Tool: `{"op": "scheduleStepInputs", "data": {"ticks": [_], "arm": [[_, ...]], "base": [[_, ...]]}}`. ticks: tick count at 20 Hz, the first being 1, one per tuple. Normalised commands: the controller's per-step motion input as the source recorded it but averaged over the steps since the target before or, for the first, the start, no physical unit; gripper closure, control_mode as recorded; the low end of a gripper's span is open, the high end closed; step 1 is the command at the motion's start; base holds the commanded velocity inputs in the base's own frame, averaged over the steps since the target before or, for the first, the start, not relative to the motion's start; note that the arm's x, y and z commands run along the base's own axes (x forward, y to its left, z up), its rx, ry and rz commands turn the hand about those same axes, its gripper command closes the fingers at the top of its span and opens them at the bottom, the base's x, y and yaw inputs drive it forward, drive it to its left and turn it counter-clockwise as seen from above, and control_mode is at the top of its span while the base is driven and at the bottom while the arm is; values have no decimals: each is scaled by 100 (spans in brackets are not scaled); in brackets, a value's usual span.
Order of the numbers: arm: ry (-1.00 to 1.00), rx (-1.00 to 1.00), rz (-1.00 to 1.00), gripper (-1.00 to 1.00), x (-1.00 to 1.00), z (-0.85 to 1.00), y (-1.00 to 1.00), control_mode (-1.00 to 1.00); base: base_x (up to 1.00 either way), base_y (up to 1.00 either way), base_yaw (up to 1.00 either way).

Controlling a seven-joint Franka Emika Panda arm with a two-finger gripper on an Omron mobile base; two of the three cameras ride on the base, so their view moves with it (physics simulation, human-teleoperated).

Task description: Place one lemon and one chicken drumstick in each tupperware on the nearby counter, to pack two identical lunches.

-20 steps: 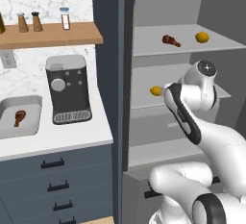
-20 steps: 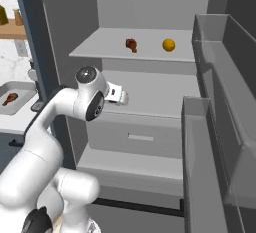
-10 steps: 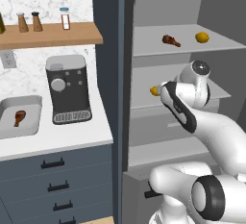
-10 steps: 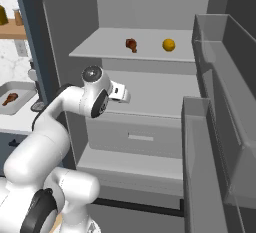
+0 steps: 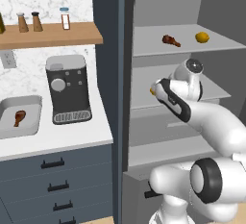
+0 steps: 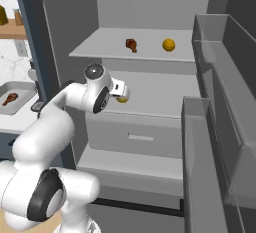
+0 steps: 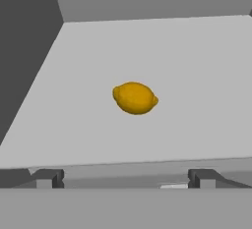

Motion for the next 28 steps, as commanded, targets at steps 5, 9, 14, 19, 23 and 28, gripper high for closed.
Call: {"op": "scheduleStepInputs", "data": {"ticks": [5,9,14,19,23,28], "arm": [[0,0,11,-100,11,-7,-4,-100],[0,-1,18,-100,11,-1,-1,-100],[0,-4,14,-100,22,-4,0,-100],[0,-6,3,-100,13,-5,0,-100],[4,-6,0,-100,13,-8,0,-100],[0,-4,2,-100,12,-24,0,-100]], "base": [[0,0,0],[0,0,0],[0,0,0],[0,0,0],[0,0,0],[0,0,0]]}}
